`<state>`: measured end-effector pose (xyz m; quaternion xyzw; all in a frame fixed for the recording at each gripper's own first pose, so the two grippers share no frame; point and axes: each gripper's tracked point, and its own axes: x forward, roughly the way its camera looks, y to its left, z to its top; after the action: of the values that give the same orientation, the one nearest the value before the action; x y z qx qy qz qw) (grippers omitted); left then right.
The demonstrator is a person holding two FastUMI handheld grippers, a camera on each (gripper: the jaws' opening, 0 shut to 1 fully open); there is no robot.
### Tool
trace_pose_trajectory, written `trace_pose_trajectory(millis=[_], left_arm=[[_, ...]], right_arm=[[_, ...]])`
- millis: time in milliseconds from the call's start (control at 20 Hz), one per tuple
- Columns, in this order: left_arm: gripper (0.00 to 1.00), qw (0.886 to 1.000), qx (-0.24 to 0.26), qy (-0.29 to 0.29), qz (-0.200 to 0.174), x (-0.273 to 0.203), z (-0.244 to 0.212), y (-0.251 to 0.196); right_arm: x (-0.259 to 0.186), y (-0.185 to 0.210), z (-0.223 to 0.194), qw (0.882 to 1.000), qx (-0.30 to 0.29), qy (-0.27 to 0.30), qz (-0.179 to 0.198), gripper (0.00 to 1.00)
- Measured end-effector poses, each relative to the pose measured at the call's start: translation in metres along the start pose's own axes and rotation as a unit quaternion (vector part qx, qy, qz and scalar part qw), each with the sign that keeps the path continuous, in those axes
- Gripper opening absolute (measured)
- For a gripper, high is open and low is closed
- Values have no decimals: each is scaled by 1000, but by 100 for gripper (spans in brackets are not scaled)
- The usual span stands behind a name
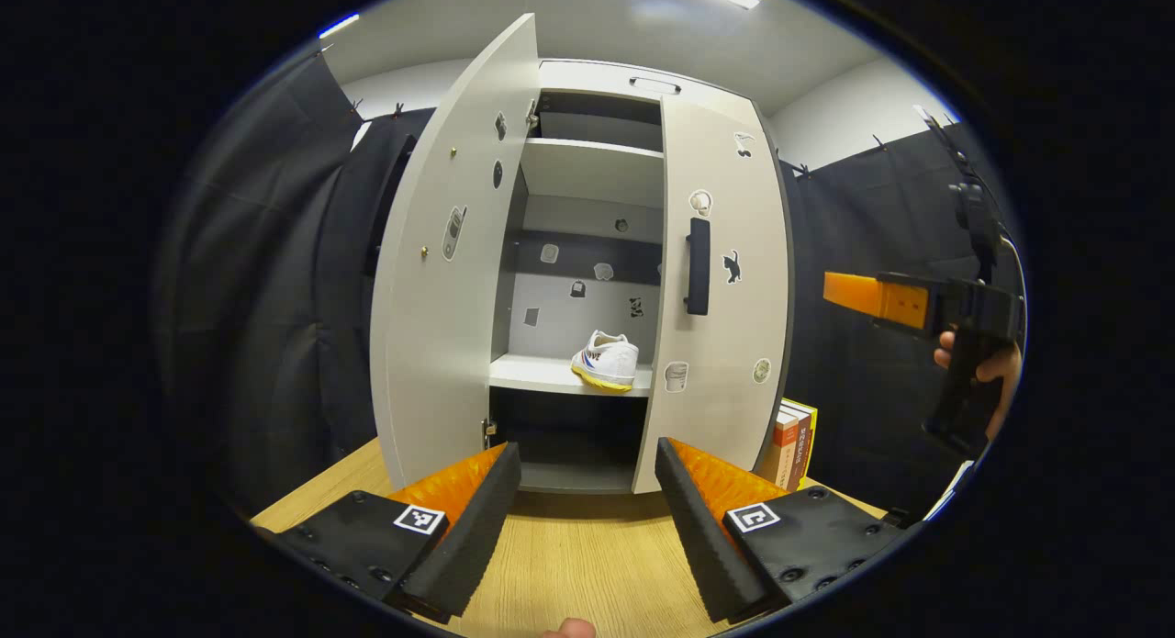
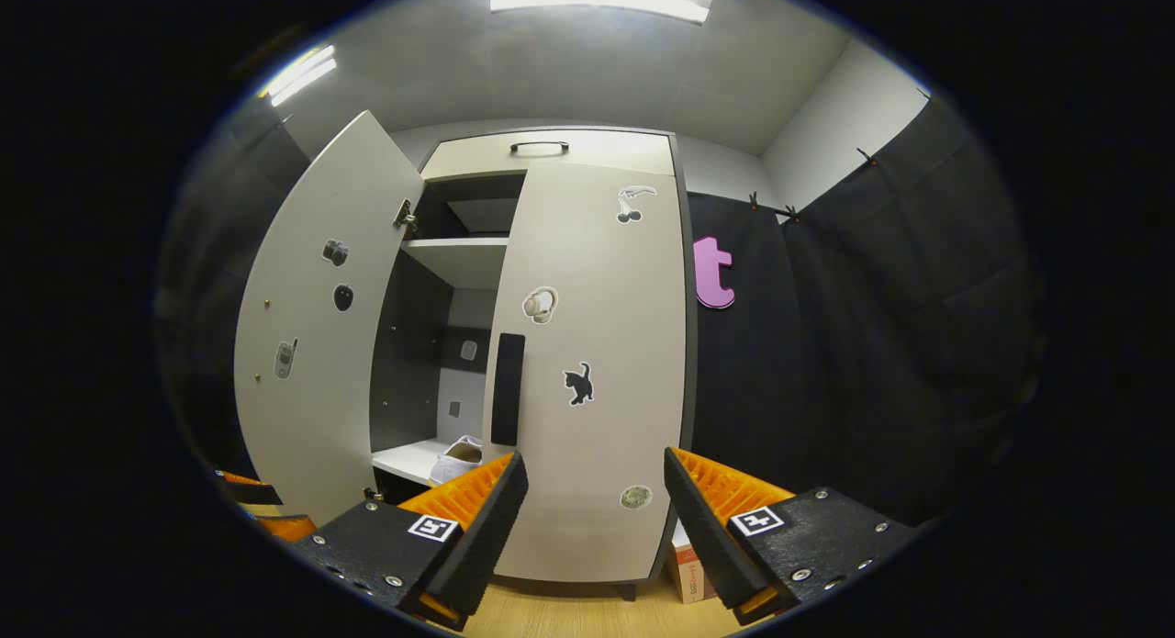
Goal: Grab one shoe with the right hand and put it into the shoe cabinet, grab the other shoe with the left hand and put it into the shoe cabinet; then close the right door with the right hand and the left door with the left hand.
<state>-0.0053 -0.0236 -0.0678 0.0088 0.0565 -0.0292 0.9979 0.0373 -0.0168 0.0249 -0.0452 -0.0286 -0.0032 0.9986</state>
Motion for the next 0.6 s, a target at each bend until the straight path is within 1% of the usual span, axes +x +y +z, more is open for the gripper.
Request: trace_pose_trajectory(millis=[150,250,300,400,450,500,600], left_arm=[[96,1000,-6,7,-8,0,-2,-7],[97,1000,-17,5,-11,1,3,-9],[96,1000,-24,1,-10,-1,10,-8],[97,999,-42,-20,-5,-6,36,1],[97,998,-47,-32,6,-8,51,13],[96,998,-48,-40,26,-11,66,31],[96,994,-41,-56,80,-18,98,81]], right_arm=[[-12,0,-24,1000,7,20,-11,92],[-17,4,-37,999,22,29,-10,92],[-18,3,-42,999,26,32,-12,93],[-21,-1,-51,999,28,36,-18,93],[-22,-3,-54,999,27,39,-21,92],[-24,-4,-58,999,28,41,-22,93],[-27,-5,-64,998,33,48,-22,93]])
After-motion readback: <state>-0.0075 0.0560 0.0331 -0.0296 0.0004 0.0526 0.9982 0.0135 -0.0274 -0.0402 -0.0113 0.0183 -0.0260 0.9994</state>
